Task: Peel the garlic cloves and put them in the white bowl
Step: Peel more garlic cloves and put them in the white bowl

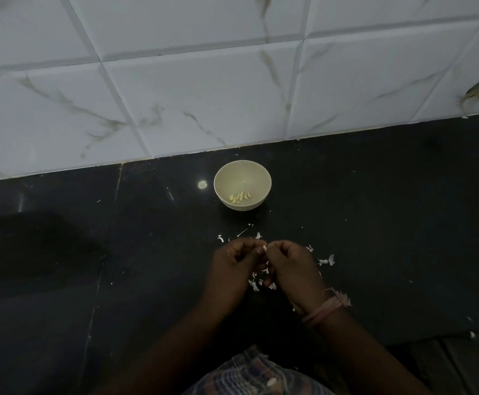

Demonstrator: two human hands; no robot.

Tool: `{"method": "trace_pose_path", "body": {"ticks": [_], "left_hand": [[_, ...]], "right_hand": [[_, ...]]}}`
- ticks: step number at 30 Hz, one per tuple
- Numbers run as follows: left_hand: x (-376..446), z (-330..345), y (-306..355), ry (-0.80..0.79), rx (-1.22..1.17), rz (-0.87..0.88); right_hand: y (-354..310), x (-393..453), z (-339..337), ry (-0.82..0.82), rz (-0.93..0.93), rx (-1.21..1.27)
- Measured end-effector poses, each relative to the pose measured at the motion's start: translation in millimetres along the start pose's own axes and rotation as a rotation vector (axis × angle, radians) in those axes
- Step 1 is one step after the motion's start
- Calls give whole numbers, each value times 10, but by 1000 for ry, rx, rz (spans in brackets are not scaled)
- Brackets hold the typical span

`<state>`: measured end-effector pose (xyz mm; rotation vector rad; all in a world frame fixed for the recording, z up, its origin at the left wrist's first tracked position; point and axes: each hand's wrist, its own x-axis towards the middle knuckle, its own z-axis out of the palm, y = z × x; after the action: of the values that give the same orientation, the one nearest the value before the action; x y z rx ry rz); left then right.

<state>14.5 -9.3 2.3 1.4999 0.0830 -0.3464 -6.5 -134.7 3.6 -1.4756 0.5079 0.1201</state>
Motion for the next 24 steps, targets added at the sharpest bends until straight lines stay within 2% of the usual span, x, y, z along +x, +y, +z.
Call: {"method": "trace_pose_path", "body": {"ticks": [4, 9, 15, 20, 24], "left_hand": [[-21, 17, -8, -11, -159, -62], [-7, -12, -77, 13, -330, -129], [-5, -30, -148, 40, -530, -253], [-3, -30, -189, 20, -473, -306], [36, 19, -317, 11, -295, -381]], "right_hand": [[20, 25, -25, 37, -66, -124], [37, 0, -7, 6, -50, -61], [96, -3, 0, 45, 56, 244], [204, 43, -127, 159, 53, 49], [468, 119, -214, 236, -30, -436]]}}
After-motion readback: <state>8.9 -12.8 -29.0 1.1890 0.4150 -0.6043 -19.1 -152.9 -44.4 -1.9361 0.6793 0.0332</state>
